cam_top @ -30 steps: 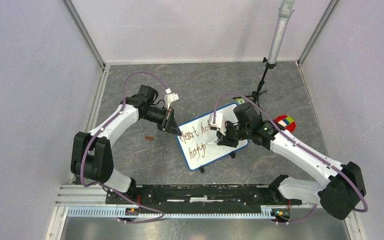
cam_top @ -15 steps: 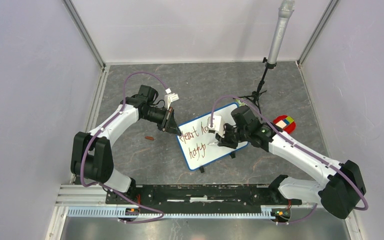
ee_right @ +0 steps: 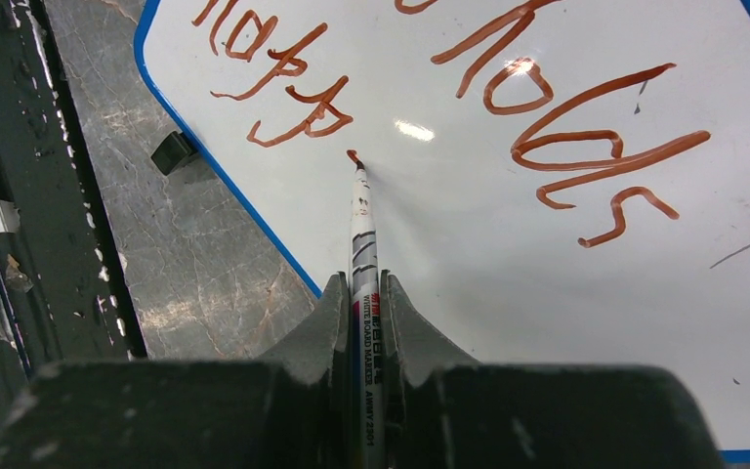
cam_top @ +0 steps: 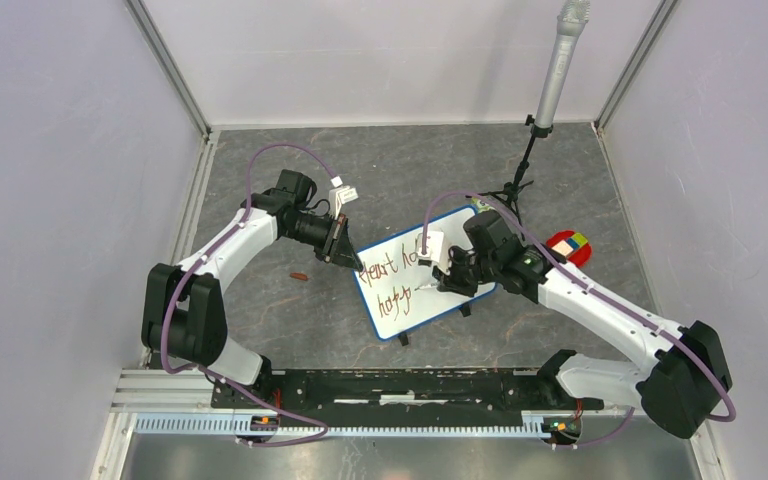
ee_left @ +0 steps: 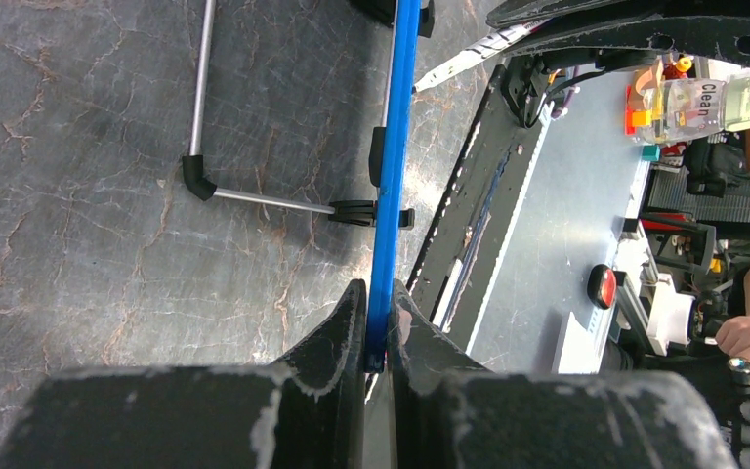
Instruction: Write a sentence on the whiteboard
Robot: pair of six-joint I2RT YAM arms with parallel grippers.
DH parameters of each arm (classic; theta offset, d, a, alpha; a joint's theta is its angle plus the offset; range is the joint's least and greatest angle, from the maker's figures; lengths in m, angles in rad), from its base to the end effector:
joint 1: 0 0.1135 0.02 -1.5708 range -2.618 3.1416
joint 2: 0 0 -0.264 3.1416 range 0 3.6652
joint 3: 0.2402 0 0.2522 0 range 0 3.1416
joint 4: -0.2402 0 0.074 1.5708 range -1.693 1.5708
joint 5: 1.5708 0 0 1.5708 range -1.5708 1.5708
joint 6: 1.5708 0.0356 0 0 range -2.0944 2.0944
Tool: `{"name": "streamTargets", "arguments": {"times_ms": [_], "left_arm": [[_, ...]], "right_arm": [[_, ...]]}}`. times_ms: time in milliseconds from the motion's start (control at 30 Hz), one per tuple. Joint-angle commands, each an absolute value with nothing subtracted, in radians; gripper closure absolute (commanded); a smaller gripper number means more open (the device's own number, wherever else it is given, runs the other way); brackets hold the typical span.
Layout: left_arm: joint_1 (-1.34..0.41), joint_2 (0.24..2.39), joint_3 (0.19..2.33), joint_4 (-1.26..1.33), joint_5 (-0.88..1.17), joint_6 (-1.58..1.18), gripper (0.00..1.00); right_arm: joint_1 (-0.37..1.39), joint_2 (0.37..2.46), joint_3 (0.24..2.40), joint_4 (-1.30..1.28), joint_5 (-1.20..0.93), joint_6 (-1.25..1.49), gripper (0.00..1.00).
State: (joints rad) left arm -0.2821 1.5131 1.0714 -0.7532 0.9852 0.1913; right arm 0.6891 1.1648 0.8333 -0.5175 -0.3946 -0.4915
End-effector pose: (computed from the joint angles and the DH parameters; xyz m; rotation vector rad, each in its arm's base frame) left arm 0.2667 -0.1082 0.2395 0.8330 2.3667 -1.3599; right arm 0.1746 0.1616 0.2528 -1.4885 1.8960 0.5676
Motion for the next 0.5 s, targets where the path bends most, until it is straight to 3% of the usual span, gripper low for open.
{"name": "streamTargets", "arguments": {"times_ms": [0,467], "left_arm": [[-0.282,1.519,1.108,-0.764,0.966,0.23,0.98],[-0.282,1.512,1.105,-0.764,0.964,0.23,0.98]], "right_arm": [[0.677,1.152,0.844,-0.508,-0.334,-0.511,1.0],[0.722,1.164,0.798,-0.527,-0.375,-0.512,1.0]]}}
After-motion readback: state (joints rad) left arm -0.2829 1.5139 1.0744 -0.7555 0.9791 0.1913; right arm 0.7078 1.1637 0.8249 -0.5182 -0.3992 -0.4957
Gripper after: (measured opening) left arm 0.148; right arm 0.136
